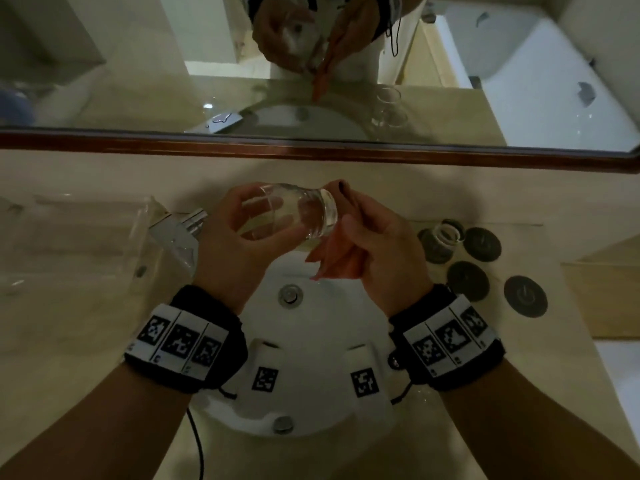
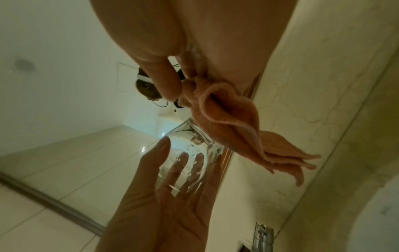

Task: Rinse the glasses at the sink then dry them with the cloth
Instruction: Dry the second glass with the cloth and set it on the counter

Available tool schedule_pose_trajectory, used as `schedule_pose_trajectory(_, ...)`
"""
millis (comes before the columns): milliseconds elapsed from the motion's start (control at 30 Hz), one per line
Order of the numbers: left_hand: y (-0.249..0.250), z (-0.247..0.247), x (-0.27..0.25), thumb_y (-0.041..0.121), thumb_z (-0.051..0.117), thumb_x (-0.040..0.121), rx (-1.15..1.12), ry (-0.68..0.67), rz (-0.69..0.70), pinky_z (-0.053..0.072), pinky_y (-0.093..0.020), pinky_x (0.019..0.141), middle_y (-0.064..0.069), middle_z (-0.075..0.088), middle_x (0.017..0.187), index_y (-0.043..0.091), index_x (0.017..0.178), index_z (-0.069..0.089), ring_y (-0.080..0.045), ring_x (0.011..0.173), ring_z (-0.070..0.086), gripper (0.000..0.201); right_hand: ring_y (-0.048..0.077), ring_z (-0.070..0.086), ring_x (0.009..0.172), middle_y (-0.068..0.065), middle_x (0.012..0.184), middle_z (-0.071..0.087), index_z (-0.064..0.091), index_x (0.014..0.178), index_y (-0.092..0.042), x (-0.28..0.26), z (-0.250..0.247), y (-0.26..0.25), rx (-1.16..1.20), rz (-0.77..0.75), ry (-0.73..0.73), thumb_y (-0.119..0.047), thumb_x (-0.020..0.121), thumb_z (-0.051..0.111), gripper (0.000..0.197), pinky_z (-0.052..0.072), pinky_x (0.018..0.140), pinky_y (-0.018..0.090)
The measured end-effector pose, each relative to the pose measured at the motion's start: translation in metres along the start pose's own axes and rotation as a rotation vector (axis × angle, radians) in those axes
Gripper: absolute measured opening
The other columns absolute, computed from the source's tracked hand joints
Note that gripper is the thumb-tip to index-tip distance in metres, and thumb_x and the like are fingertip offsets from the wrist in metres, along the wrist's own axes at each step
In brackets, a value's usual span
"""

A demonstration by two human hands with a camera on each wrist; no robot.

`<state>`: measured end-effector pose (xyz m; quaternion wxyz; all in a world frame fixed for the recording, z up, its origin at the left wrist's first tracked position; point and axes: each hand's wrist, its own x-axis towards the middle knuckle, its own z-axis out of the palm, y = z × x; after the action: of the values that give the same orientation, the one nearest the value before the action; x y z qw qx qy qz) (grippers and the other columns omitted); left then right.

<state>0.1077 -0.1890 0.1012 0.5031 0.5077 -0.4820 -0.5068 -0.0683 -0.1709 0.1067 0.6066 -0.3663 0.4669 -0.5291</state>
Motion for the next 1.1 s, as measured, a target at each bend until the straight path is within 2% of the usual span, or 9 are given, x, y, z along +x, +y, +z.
schedule_pose_trajectory(233,0.011,-0.005,-0.011,0.015,0.091,0.067,0.079,-0.024,0.069,0.061,-0.035,0.086,-0.002,0.07,0.119,0.021,0.122,0.064,-0.021,0.106,0.072,0.061,0.061,0.062,0.087,0.041,0.103,0.065,0.073,0.106,-0.034,-0.006,0.009,-0.011,-0.048,-0.005,0.006,-0.021,0.104,0.042,0.034,0.044,0.079,0.079)
schedule_pose_trajectory(333,0.013,-0.01,-0.011,0.024,0.09,0.062,0.048,0.025,0.037,0.061,-0.038,0.088,-0.002,0.07,0.118,0.026,0.116,0.066,-0.022,0.106,0.072,0.06,0.044,0.068,0.086,0.04,0.108,0.062,0.067,0.117,-0.026,-0.013,0.007,-0.014,-0.064,-0.028,-0.041,-0.01,0.106,0.038,0.034,0.054,0.085,0.064)
schedule_pose_trajectory(467,0.02,-0.008,-0.016,0.016,0.09,0.065,0.138,-0.068,0.051,0.062,-0.031,0.082,0.001,0.073,0.112,0.026,0.114,0.067,-0.015,0.094,0.075,0.055,0.06,0.059,0.082,0.047,0.107,0.056,0.062,0.124,-0.024,-0.015,0.007,-0.017,-0.188,-0.144,-0.004,-0.005,0.105,0.04,0.035,0.06,0.073,0.057)
schedule_pose_trajectory(600,0.023,-0.006,-0.012,0.025,0.088,0.067,0.106,-0.063,-0.002,0.061,-0.032,0.081,0.0,0.074,0.11,0.02,0.121,0.066,-0.011,0.099,0.073,0.059,-0.006,0.062,0.085,-0.008,0.101,0.07,0.054,0.138,-0.016,-0.018,0.001,-0.014,-0.546,-0.346,-0.105,-0.001,0.103,0.041,0.04,0.05,0.08,0.014)
schedule_pose_trajectory(700,0.018,-0.006,-0.008,0.042,0.094,0.05,0.086,-0.053,-0.074,0.062,-0.036,0.077,-0.004,0.075,0.109,0.025,0.115,0.067,-0.018,0.102,0.073,0.073,0.001,0.051,0.129,-0.002,0.145,0.056,0.045,0.143,-0.025,-0.02,0.002,-0.014,-0.691,-0.42,-0.198,-0.007,0.104,0.042,0.043,0.04,0.116,0.039)
schedule_pose_trajectory(800,0.017,-0.006,-0.008,0.05,0.088,0.051,0.111,-0.12,-0.13,0.063,-0.041,0.079,-0.005,0.075,0.11,0.018,0.124,0.063,-0.017,0.093,0.076,0.084,0.015,0.038,0.146,0.007,0.152,0.049,0.048,0.142,-0.016,-0.02,0.003,-0.02,-0.643,-0.424,-0.331,-0.008,0.104,0.041,0.04,0.034,0.12,0.045)
schedule_pose_trajectory(933,0.024,-0.005,-0.01,0.045,0.088,0.052,0.239,-0.14,-0.046,0.054,-0.011,0.066,0.006,0.073,0.102,0.021,0.115,0.064,0.005,0.088,0.07,0.072,0.042,0.061,0.117,0.014,0.141,0.058,0.06,0.129,-0.009,-0.022,0.008,-0.038,-0.303,-0.329,-0.276,-0.016,0.104,0.037,0.035,0.058,0.078,0.043)
schedule_pose_trajectory(1000,0.029,-0.003,-0.01,0.032,0.087,0.06,0.251,-0.136,-0.004,0.051,-0.006,0.066,0.009,0.072,0.101,0.022,0.111,0.063,0.011,0.087,0.068,0.057,0.024,0.069,0.108,0.005,0.141,0.057,0.063,0.119,-0.018,-0.02,0.007,-0.04,-0.324,-0.319,-0.127,-0.016,0.103,0.044,0.026,0.056,0.083,0.063)
schedule_pose_trajectory(1100,0.033,-0.001,-0.011,0.025,0.087,0.066,0.208,-0.157,0.026,0.055,-0.013,0.07,0.003,0.074,0.103,0.016,0.116,0.064,0.0,0.092,0.072,0.055,0.012,0.061,0.119,0.0,0.14,0.055,0.063,0.121,-0.022,-0.011,0.007,-0.029,-0.644,-0.434,-0.01,-0.025,0.096,0.053,0.027,0.055,0.096,0.05)
